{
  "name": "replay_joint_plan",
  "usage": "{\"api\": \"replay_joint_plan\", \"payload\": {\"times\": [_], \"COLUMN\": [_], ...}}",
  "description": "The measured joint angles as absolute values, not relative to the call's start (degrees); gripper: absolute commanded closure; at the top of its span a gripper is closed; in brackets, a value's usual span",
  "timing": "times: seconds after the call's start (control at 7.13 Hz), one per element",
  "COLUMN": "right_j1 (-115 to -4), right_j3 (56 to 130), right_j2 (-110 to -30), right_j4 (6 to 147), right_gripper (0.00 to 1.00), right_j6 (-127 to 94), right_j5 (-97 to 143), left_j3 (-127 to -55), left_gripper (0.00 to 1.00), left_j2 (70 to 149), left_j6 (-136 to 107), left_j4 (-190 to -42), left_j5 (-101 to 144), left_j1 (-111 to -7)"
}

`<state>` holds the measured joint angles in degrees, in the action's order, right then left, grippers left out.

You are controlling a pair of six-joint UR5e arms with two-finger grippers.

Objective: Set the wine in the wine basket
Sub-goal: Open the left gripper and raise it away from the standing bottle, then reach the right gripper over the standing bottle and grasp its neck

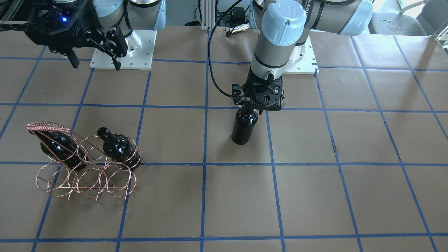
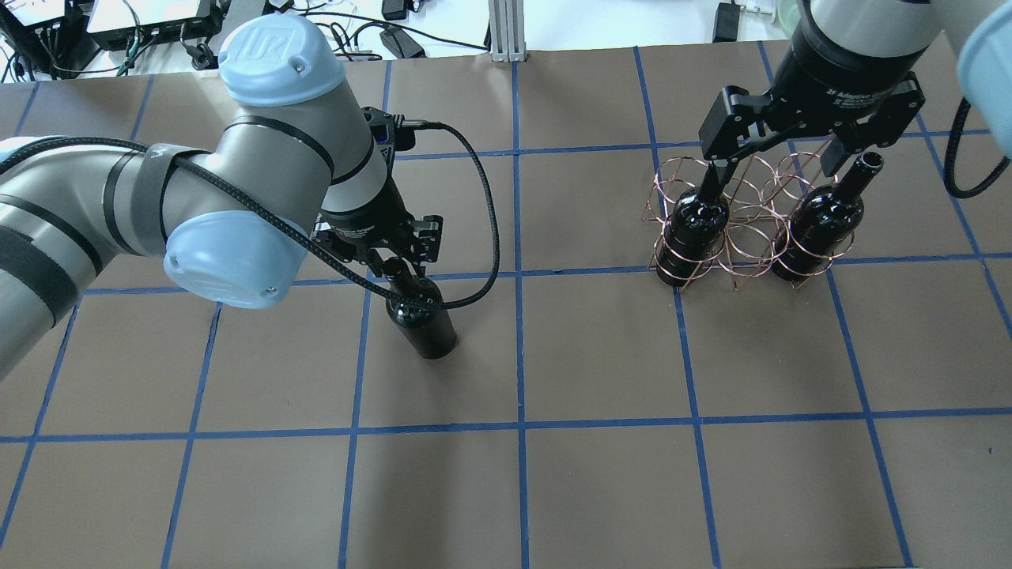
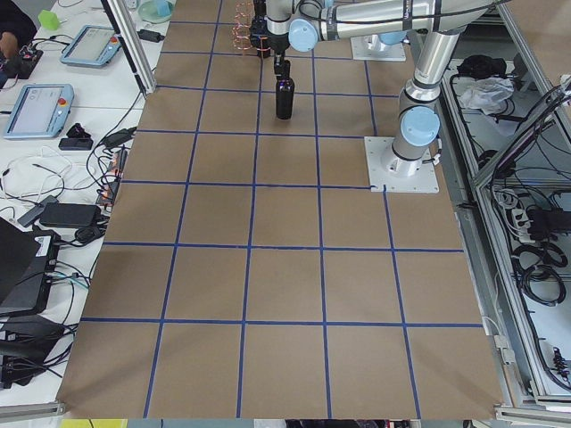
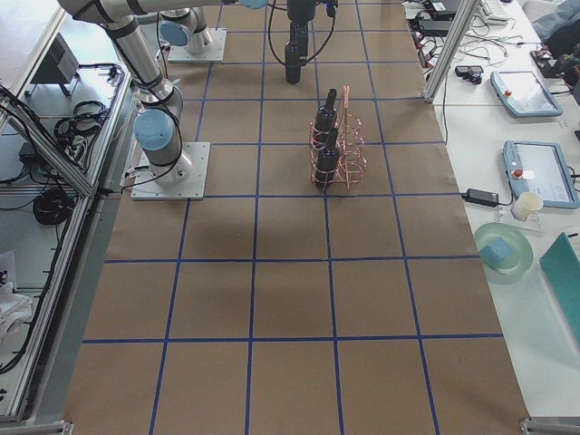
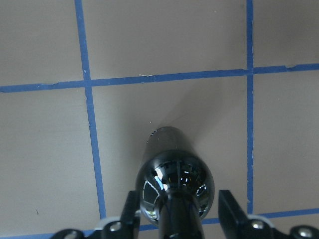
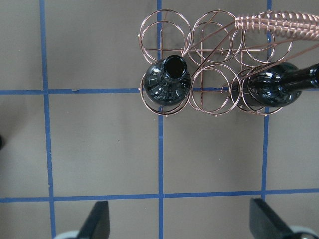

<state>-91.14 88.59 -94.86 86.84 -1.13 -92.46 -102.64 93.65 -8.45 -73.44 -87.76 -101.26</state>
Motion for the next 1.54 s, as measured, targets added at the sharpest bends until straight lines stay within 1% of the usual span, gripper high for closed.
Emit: {"api": "replay_joint_plan", "payload": {"times": [0.14, 0.28, 0.56, 0.7, 0.84, 1.12, 1.54], "right_j1": [-91.2, -91.2, -91.8, -93.8, -97.8, -107.5, -120.3], "right_j3": [88.6, 88.6, 88.6, 88.5, 88.5, 87.0, 80.8], "right_j2": [-94.9, -94.9, -95.0, -94.5, -93.5, -89.3, -79.4], "right_j4": [86.9, 86.9, 87.1, 87.9, 89.3, 91.1, 97.0], "right_gripper": [0.04, 0.05, 0.04, 0.04, 0.04, 0.04, 0.04], "right_j6": [-1.2, -1.1, -2.8, -5.4, -9.5, -21.2, -40.1], "right_j5": [-92.4, -92.1, -91.9, -91.9, -92.1, -92.2, -91.5], "left_j3": [-101.4, -98.6, -89.6, -86.4, -85.0, -84.8, -85.8], "left_gripper": [0.0, 0.0, 0.0, 0.0, 0.0, 0.0, 0.0], "left_j2": [93.4, 93.1, 93.2, 93.3, 93.5, 93.7, 92.7], "left_j6": [-9.0, -9.2, -8.4, -7.3, -4.0, 3.1, 4.8], "left_j4": [-74.3, -76.8, -84.3, -86.8, -87.8, -88.6, -90.3], "left_j5": [-88.0, -88.2, -89.3, -90.4, -90.8, -91.0, -91.2], "left_j1": [-100.9, -99.9, -95.1, -91.9, -88.1, -80.3, -75.2]}}
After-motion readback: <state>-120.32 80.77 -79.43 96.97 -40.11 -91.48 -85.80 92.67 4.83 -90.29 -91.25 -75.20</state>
